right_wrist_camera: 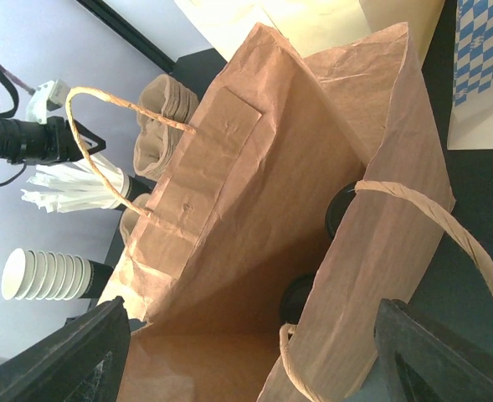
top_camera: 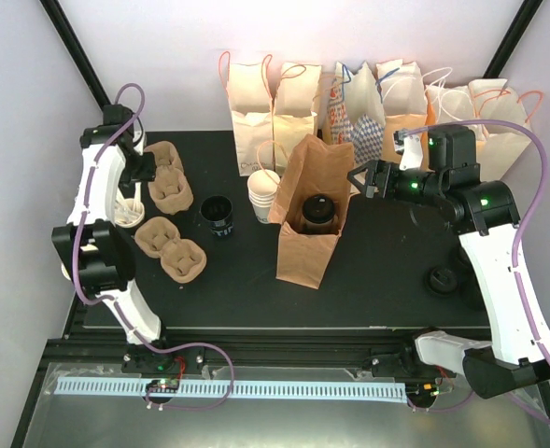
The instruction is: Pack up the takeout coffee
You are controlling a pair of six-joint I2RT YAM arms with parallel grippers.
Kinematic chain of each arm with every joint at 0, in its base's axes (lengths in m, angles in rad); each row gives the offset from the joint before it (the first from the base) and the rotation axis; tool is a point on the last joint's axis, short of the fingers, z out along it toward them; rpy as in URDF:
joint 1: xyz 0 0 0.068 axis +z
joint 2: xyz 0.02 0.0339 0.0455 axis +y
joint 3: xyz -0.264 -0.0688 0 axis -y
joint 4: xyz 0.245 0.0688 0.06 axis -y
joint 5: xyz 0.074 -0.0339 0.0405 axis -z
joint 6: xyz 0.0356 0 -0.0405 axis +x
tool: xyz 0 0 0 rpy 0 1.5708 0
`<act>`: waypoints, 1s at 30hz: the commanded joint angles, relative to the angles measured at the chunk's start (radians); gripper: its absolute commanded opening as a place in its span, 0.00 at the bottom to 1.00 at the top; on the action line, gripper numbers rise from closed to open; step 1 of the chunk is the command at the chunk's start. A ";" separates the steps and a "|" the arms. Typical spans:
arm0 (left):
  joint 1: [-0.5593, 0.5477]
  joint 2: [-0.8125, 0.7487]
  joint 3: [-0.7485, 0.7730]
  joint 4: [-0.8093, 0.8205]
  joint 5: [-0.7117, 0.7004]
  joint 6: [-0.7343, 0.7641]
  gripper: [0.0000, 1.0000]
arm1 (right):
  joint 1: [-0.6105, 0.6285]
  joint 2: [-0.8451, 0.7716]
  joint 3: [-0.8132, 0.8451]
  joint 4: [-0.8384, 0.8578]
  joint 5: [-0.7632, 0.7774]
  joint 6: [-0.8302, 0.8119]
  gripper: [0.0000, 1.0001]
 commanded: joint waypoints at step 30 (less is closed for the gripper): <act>-0.050 -0.060 0.129 -0.107 -0.214 0.002 0.02 | 0.004 0.019 0.000 0.029 -0.015 0.007 0.82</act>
